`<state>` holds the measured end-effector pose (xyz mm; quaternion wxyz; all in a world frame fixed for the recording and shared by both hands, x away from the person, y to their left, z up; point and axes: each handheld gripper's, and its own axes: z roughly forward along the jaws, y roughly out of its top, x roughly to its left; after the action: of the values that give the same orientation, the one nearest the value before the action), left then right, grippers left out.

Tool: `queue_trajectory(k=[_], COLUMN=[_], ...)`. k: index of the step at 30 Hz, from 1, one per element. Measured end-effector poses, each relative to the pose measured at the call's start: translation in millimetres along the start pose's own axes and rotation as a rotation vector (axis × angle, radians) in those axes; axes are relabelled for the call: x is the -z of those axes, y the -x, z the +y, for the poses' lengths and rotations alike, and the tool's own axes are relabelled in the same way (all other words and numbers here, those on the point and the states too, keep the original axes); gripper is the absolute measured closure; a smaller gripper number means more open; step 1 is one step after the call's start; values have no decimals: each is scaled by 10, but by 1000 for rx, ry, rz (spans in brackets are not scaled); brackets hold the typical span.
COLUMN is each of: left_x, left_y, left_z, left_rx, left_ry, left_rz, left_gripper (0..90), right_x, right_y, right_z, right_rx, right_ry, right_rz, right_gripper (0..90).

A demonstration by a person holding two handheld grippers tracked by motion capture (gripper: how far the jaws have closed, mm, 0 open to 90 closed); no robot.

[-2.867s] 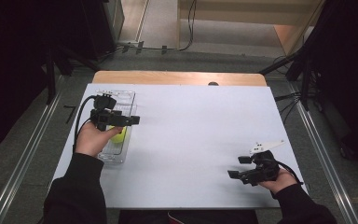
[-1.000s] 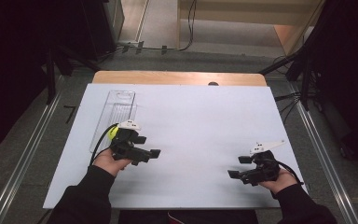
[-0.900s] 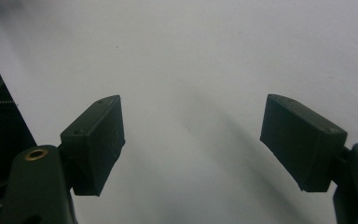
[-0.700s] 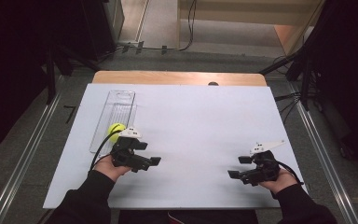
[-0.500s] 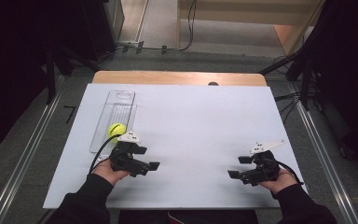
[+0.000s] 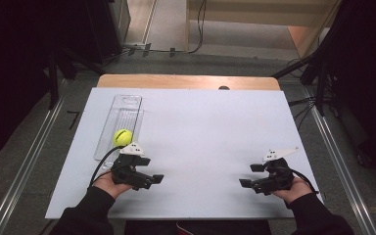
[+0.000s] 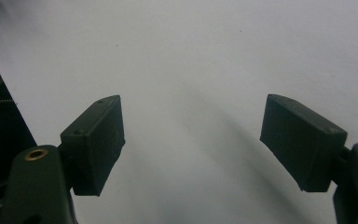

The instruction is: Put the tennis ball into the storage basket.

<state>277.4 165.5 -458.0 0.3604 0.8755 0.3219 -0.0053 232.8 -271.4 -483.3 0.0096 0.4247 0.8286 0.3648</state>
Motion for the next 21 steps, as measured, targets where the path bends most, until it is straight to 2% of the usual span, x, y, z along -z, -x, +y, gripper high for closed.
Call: queue_trajectory(k=[4, 21], left_x=[20, 120], left_y=[3, -19], left_z=[-34, -164], left_rx=[-23, -52], left_ry=[-5, -9], left_rz=[4, 25], left_gripper=[172, 172], right_x=[-3, -9], right_y=[-1, -3], right_z=[0, 0], right_rx=[2, 2], right_ry=[-2, -3], right_rz=[0, 2], right_gripper=[196, 197])
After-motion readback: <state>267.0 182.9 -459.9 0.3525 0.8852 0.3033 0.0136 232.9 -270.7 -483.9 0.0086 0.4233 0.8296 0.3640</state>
